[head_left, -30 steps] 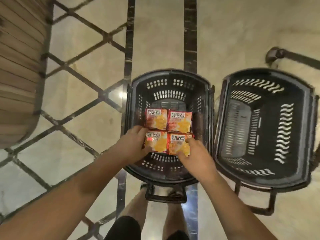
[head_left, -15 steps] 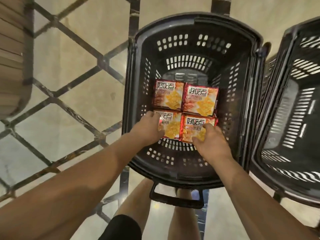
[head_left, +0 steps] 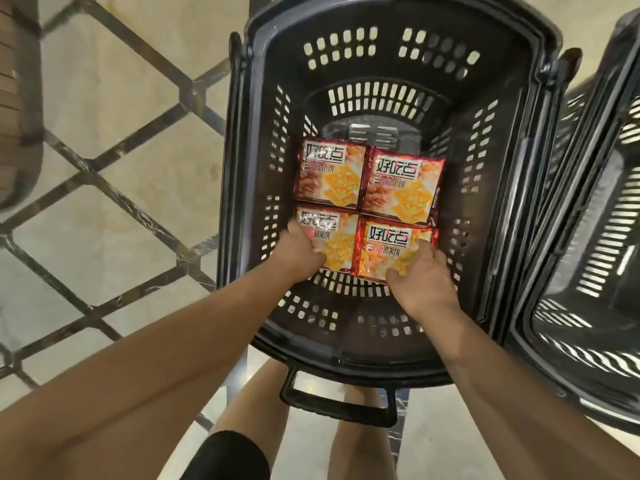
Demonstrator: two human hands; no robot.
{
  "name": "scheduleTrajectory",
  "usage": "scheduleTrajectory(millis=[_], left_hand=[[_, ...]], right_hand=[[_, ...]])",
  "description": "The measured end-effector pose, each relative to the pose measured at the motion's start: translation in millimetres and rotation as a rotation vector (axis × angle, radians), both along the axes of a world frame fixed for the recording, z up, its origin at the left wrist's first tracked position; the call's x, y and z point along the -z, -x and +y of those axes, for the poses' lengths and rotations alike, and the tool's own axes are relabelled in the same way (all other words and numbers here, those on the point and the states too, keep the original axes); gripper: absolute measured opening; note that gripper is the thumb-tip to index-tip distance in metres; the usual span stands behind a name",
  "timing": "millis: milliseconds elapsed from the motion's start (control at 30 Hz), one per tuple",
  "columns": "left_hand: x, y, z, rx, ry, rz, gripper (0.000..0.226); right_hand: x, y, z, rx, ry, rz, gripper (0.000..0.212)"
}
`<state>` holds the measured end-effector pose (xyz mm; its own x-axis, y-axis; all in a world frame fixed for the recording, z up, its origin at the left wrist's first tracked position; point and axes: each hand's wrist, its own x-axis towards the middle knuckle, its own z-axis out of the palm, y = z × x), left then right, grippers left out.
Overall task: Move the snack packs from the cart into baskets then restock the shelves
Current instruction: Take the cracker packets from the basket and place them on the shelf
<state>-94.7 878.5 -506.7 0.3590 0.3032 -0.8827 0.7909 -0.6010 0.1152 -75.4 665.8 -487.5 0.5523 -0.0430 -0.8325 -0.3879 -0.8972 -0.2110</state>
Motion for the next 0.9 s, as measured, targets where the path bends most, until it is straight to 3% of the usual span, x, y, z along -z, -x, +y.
scheduleTrajectory(millis=[167, 433, 633, 900], left_hand=[[6, -2, 1, -0.133, -0.017, -0.013, 0.074], [3, -2, -9, -0.129, -0.120, -0.034, 0.063], [3, 2, -7, -0.112, -0.072, -0.034, 0.048], [-15, 12, -9, -0.056, -0.019, -0.143, 0.034]], right_hand=[[8, 2, -1, 0.093, -0.016, 0.010, 0.076], [23, -3, 7, 0.323, 0.059, 0.035, 0.053], [24, -4, 17, 0.451, 0.117, 0.022, 0.053], [36, 2, 5, 0.329, 0.084, 0.092, 0.050]])
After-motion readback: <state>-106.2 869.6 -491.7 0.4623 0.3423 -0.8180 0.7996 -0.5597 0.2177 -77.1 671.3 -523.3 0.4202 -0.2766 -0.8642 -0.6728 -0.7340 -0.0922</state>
